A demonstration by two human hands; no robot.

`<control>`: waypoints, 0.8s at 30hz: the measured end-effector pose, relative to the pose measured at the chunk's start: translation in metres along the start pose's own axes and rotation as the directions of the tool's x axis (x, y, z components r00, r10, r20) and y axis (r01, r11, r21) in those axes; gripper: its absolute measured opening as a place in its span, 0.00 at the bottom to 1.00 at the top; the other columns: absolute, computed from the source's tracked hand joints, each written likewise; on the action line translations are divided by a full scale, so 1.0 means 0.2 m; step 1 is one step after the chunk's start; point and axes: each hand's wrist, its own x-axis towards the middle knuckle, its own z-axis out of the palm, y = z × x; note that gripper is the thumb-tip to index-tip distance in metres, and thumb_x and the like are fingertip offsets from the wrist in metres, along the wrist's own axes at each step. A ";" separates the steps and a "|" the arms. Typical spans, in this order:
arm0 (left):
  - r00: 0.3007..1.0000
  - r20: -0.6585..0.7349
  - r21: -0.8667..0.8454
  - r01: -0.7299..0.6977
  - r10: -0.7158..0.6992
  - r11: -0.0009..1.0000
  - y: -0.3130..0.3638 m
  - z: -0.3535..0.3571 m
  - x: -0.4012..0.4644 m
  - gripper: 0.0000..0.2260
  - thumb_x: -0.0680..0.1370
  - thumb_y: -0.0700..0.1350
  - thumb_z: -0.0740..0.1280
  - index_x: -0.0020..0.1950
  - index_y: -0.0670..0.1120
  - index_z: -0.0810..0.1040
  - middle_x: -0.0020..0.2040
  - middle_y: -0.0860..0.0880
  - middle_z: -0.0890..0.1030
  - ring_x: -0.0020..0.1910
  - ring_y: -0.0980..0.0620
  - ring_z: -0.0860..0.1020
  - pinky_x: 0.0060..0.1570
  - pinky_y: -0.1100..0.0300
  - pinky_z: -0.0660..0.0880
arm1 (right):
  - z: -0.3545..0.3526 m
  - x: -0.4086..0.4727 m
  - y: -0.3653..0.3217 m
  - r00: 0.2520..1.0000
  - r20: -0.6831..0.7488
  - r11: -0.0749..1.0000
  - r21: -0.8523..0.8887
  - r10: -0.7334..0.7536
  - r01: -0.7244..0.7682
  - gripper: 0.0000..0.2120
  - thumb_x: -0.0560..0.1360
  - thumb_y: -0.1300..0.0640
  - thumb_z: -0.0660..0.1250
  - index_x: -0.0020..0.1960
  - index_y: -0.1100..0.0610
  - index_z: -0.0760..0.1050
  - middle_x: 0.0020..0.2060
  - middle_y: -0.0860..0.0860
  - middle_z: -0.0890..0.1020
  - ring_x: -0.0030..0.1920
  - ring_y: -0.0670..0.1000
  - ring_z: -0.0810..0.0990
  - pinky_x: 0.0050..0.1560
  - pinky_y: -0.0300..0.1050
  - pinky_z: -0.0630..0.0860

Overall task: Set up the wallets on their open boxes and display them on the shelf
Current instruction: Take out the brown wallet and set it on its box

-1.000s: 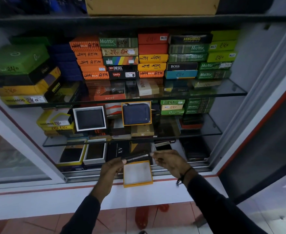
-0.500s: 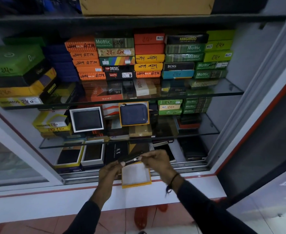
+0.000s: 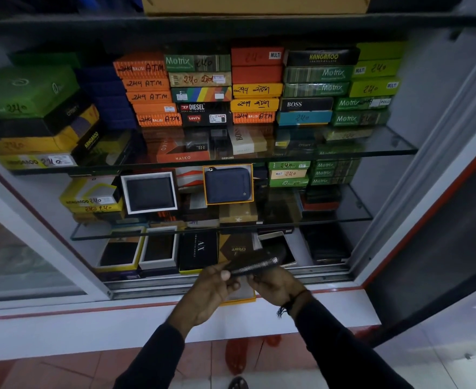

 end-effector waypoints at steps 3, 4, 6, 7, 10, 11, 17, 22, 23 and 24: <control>0.997 -0.068 0.029 -0.023 0.025 0.999 0.05 -0.03 0.00 0.34 0.61 0.46 0.85 0.64 0.40 0.80 0.53 0.41 0.85 0.49 0.49 0.83 0.48 0.60 0.82 | -0.01 0.00 -0.02 0.997 -0.051 0.997 -0.056 -0.050 0.047 0.14 0.75 0.55 0.69 0.56 0.62 0.78 0.43 0.57 0.80 0.40 0.49 0.78 0.41 0.40 0.78; 0.996 -0.087 0.079 -0.025 0.032 0.997 0.08 -0.06 -0.01 0.34 0.62 0.42 0.84 0.66 0.42 0.78 0.56 0.42 0.85 0.53 0.47 0.84 0.50 0.59 0.82 | -0.05 0.00 -0.04 0.997 -0.049 0.998 -0.039 -0.059 0.057 0.18 0.73 0.51 0.70 0.58 0.61 0.78 0.45 0.58 0.81 0.42 0.52 0.79 0.41 0.42 0.79; 0.994 -0.105 0.246 -0.001 0.028 0.969 0.12 -0.11 -0.02 0.36 0.64 0.35 0.81 0.70 0.46 0.75 0.61 0.42 0.84 0.60 0.43 0.82 0.54 0.54 0.82 | -0.12 -0.02 -0.09 0.999 -0.041 1.000 0.001 -0.010 0.010 0.22 0.76 0.44 0.67 0.60 0.60 0.78 0.53 0.59 0.83 0.52 0.57 0.80 0.41 0.47 0.81; 0.994 -0.110 0.333 0.023 0.015 0.942 0.14 -0.13 -0.03 0.39 0.62 0.34 0.82 0.71 0.47 0.74 0.60 0.42 0.84 0.60 0.42 0.82 0.55 0.52 0.82 | -0.15 -0.04 -0.10 0.999 -0.039 1.000 -0.017 0.026 -0.026 0.24 0.77 0.42 0.65 0.61 0.59 0.78 0.57 0.59 0.83 0.56 0.59 0.80 0.45 0.49 0.81; 0.995 -0.097 0.453 0.076 -0.036 0.888 0.16 -0.16 -0.04 0.42 0.61 0.33 0.82 0.73 0.50 0.72 0.59 0.41 0.84 0.57 0.42 0.83 0.56 0.48 0.81 | -0.18 -0.05 -0.13 0.999 -0.032 0.955 -0.297 -0.018 0.007 0.21 0.77 0.46 0.68 0.63 0.60 0.79 0.61 0.60 0.82 0.58 0.58 0.81 0.57 0.51 0.78; 0.995 -0.089 0.453 0.079 -0.043 0.888 0.16 -0.16 -0.04 0.41 0.63 0.32 0.81 0.72 0.52 0.72 0.60 0.42 0.84 0.56 0.43 0.83 0.56 0.49 0.81 | -0.16 -0.05 -0.13 0.996 -0.033 0.934 -0.352 -0.078 0.061 0.19 0.76 0.50 0.70 0.62 0.61 0.79 0.61 0.61 0.82 0.55 0.57 0.82 0.57 0.51 0.79; 0.882 -0.272 0.730 -0.071 0.385 0.679 0.06 -0.07 0.00 0.17 0.68 0.33 0.78 0.52 0.49 0.81 0.51 0.48 0.85 0.54 0.46 0.83 0.55 0.51 0.82 | -0.16 -0.02 -0.15 0.891 0.065 0.756 -0.503 -0.450 0.419 0.18 0.65 0.56 0.79 0.53 0.62 0.84 0.51 0.57 0.87 0.53 0.57 0.85 0.49 0.47 0.84; 0.616 0.205 0.974 -0.208 0.760 -0.094 -0.03 -0.05 -0.03 0.18 0.66 0.28 0.74 0.52 0.42 0.80 0.60 0.44 0.76 0.60 0.46 0.76 0.55 0.58 0.80 | -0.13 0.02 -0.07 0.534 0.419 -0.333 -0.908 -0.734 0.255 0.12 0.67 0.54 0.77 0.50 0.50 0.82 0.50 0.45 0.85 0.51 0.45 0.82 0.56 0.45 0.80; 0.587 0.259 0.966 -0.168 0.767 -0.198 -0.04 -0.04 -0.05 0.17 0.66 0.31 0.75 0.52 0.43 0.80 0.60 0.43 0.76 0.60 0.45 0.75 0.54 0.55 0.80 | -0.11 0.01 -0.05 0.506 0.449 -0.384 -0.893 -0.736 0.234 0.12 0.68 0.54 0.77 0.50 0.49 0.81 0.50 0.45 0.85 0.52 0.46 0.82 0.56 0.45 0.79; 0.573 0.288 0.957 -0.139 0.767 -0.256 -0.05 -0.05 -0.05 0.17 0.66 0.33 0.76 0.52 0.43 0.80 0.59 0.43 0.77 0.59 0.44 0.74 0.52 0.53 0.80 | -0.12 0.01 -0.03 0.500 0.450 -0.395 -0.892 -0.740 0.220 0.12 0.68 0.55 0.76 0.50 0.49 0.81 0.50 0.45 0.84 0.52 0.47 0.82 0.55 0.45 0.78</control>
